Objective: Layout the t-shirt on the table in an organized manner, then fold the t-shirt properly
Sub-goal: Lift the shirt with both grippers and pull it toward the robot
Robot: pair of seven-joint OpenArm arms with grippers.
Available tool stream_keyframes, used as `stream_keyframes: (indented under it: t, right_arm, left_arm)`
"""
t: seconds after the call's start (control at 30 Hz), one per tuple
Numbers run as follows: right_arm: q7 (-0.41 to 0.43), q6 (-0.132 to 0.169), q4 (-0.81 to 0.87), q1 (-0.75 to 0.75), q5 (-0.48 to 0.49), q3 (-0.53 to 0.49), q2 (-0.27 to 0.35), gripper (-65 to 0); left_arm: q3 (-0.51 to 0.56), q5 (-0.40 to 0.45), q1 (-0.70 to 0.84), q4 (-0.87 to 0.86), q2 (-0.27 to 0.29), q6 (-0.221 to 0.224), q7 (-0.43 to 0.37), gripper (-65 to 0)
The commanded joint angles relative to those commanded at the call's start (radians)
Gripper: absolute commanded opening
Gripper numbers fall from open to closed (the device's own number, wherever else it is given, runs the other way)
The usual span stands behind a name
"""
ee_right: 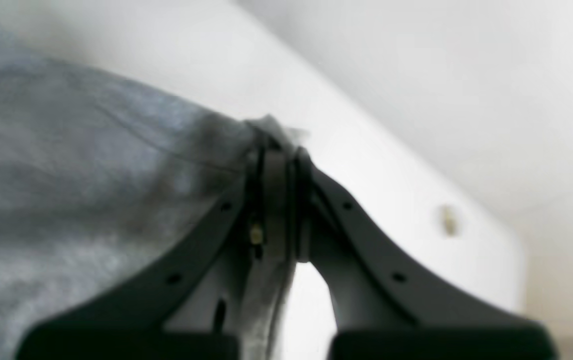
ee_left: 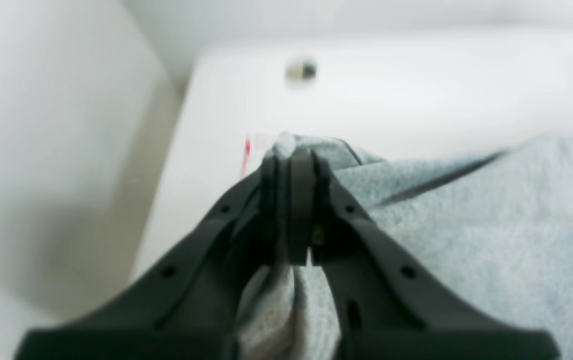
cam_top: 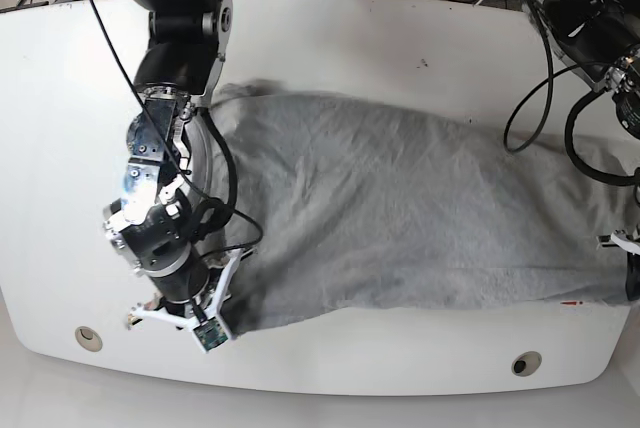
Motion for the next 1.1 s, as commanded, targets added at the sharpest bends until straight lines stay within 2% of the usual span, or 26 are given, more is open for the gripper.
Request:
stream_keyframes:
  t: [0.27, 0.4, 0.47, 0.67, 0.83, 1.1]
  right_arm:
    - [-0.075, 0.005, 0.083, 0.143, 0.000, 0.000, 0.089, -65.0]
    - [-0.115, 0.044, 0.091, 0.232, 0.000, 0.000, 0.137, -65.0]
    - [-0.129, 0.051, 0.092, 0.261, 0.000, 0.002, 0.153, -65.0]
    - [-0.140, 0.051, 0.094, 0.382, -0.003, 0.002, 0.198, -65.0]
    - [-0.141, 0.051, 0.094, 0.466, -0.002, 0.000, 0.239, -65.0]
    - [-0.141, 0.051, 0.104, 0.532, -0.002, 0.000, 0.273, -65.0]
  left_arm:
    - [0.086, -0.002, -0.166, 0.002, -0.068, 0.000, 0.006, -64.9]
    - [0.121, -0.002, -0.255, 0.002, -0.081, 0.000, 0.012, -64.7]
    - [0.132, -0.002, -0.288, 0.002, -0.081, 0.000, 0.012, -64.7]
    - [0.146, -0.002, -0.423, 0.002, -0.089, 0.000, 0.012, -64.7]
    - [0.222, -0.002, -0.514, 0.002, -0.092, 0.000, 0.012, -64.7]
    - [0.273, -0.002, -0.614, 0.002, -0.084, 0.000, 0.012, -64.7]
